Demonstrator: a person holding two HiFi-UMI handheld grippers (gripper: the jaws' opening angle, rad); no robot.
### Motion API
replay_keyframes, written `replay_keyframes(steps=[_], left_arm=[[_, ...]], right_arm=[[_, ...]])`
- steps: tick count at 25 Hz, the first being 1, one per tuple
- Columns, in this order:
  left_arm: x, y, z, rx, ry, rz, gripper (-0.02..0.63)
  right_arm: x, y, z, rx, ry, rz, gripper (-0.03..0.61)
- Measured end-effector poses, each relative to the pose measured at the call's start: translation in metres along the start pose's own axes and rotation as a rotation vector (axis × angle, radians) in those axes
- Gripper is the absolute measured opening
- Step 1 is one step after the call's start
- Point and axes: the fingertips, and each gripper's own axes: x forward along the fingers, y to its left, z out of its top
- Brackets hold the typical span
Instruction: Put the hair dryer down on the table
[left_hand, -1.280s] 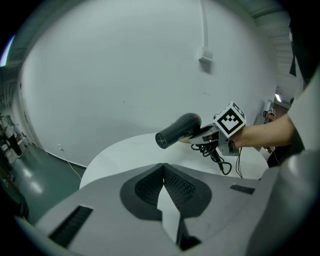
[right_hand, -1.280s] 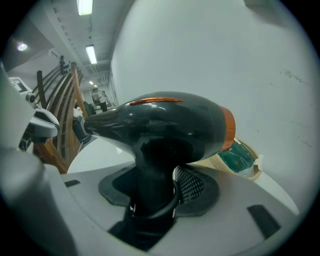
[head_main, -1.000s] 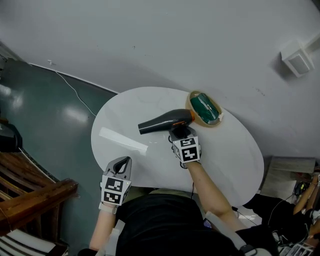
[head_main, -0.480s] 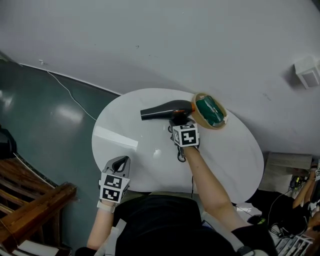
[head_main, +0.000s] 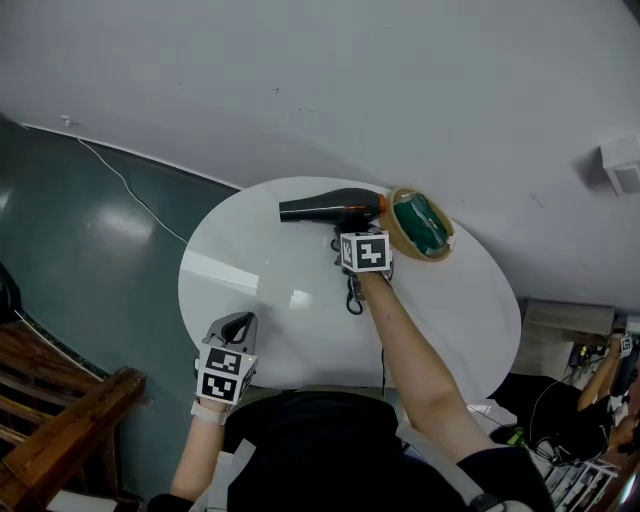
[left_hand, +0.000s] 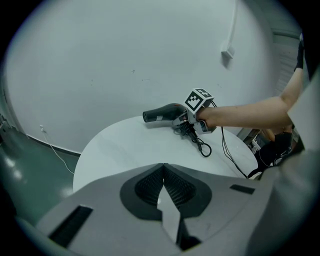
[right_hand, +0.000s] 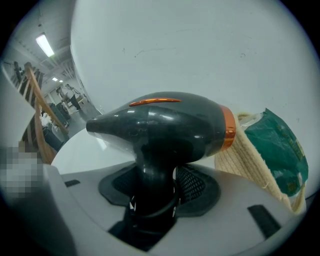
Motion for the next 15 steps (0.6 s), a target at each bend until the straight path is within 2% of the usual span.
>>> replay_keyframes(steps=[7, 15], left_arm=[[0.004, 0.010, -0.011, -0.033, 0.024, -0.020, 0.009], [0.009, 0.008, -0.019, -0.052, 0.032, -0.042, 0.009]], right_arm=[[0.011, -0.003, 0.009, -0.001, 0.033, -0.036, 0.222], [0.016, -0.005, 0.012, 0.018, 0.058, -0.031, 0.228]])
